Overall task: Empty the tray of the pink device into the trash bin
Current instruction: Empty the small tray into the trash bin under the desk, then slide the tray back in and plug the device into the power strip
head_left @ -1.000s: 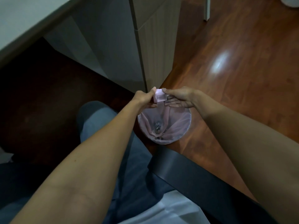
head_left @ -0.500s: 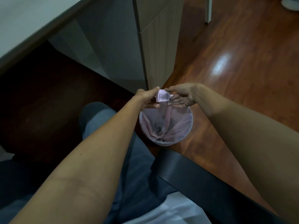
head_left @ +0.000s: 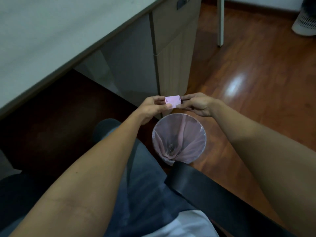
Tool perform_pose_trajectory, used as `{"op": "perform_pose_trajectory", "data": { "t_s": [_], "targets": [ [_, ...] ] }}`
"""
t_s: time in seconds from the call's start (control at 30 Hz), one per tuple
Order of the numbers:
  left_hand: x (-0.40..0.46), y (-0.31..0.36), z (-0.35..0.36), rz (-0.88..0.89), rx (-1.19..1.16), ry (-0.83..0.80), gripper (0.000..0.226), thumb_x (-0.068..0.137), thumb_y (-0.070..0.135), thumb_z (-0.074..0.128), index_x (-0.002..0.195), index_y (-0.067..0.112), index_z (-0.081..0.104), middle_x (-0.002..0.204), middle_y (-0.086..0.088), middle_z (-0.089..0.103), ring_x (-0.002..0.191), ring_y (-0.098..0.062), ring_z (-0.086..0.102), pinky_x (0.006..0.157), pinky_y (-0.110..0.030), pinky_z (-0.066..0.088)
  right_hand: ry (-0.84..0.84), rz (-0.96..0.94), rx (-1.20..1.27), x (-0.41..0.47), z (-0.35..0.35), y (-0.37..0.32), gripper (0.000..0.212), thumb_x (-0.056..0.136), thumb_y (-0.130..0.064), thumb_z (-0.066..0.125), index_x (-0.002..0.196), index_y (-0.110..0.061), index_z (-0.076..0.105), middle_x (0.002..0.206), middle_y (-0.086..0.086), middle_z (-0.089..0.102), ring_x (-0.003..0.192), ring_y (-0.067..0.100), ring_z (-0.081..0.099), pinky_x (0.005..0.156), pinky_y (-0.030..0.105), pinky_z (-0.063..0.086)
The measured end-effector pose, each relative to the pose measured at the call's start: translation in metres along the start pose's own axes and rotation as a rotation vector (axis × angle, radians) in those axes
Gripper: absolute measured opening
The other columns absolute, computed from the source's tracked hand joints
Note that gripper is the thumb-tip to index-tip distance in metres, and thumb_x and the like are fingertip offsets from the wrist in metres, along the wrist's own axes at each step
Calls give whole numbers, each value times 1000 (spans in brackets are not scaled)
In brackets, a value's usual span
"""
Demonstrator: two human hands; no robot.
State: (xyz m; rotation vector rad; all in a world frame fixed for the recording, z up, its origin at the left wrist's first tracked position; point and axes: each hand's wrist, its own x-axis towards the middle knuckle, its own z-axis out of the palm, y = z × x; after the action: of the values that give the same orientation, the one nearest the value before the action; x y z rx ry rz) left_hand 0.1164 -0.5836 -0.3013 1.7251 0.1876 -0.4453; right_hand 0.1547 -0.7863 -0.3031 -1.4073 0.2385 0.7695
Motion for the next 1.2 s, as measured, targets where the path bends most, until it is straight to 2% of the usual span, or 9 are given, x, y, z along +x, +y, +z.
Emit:
{"op": "perform_pose_trajectory", "data": {
  "t_s": [0.1,0.17,0.27,0.43,0.6,0.77,0.9,1.03,1.2],
  "targets": [
    [-7,22,-9,95,32,31,53,85,-1,76,135,-7,59,133,-25,66,113,-22,63,102,-30,53,19,-114,-48,-10,8,-19,44,81,19,67,123,7,64,116,15,72,93,20,63,66,14,48],
    [-10,41,-14,159,83,46,53,83,2,79,133,-4,62,130,-20,69,110,-17,65,85,-13,56,35,-155,-67,-18,11,-36,52,80,22,67,129,8,61,110,13,72,81,9,73,62,10,52],
    [-18,72,-21,238,112,63,52,80,5,83,129,-3,66,126,-17,72,101,-13,68,74,-7,54,21,-203,-99,-31,10,-61,52,80,24,66,129,7,61,102,11,73,70,6,76,58,10,54],
    [-34,123,-29,336,156,87,56,80,12,84,132,1,65,126,-13,72,104,-13,70,76,-9,56,-6,-297,-141,-60,11,-113,51,78,20,71,124,2,66,111,13,74,85,10,78,70,14,58],
    [-54,178,-37,427,185,95,54,85,13,80,134,-1,63,127,-17,71,121,-28,68,103,-29,54,-8,-406,-134,-98,24,-162,56,79,22,67,133,9,58,113,18,72,87,15,76,73,15,59],
    [-78,231,-56,530,222,111,48,86,15,79,130,0,67,123,-14,73,100,-13,71,83,-10,56,-42,-512,-163,-130,42,-216,58,81,22,65,137,11,54,127,24,66,93,17,72,84,17,59],
    [-104,270,-87,575,190,157,48,86,10,79,129,-4,64,126,-22,71,102,-18,68,100,-32,54,-104,-589,-268,-148,72,-265,58,83,20,64,139,10,53,135,21,64,110,20,67,94,18,55],
    [-134,298,-126,614,218,207,49,86,13,80,129,-3,65,126,-23,70,103,-19,68,100,-34,53,-143,-657,-355,-158,114,-300,51,84,19,64,134,7,58,129,17,67,125,24,62,114,32,44],
    [-172,315,-181,639,225,293,47,86,16,80,127,0,67,126,-20,71,119,-29,69,110,-42,51,-225,-747,-470,-167,175,-327,47,87,12,67,133,4,62,135,16,66,120,19,64,102,23,50]
  ]
}}
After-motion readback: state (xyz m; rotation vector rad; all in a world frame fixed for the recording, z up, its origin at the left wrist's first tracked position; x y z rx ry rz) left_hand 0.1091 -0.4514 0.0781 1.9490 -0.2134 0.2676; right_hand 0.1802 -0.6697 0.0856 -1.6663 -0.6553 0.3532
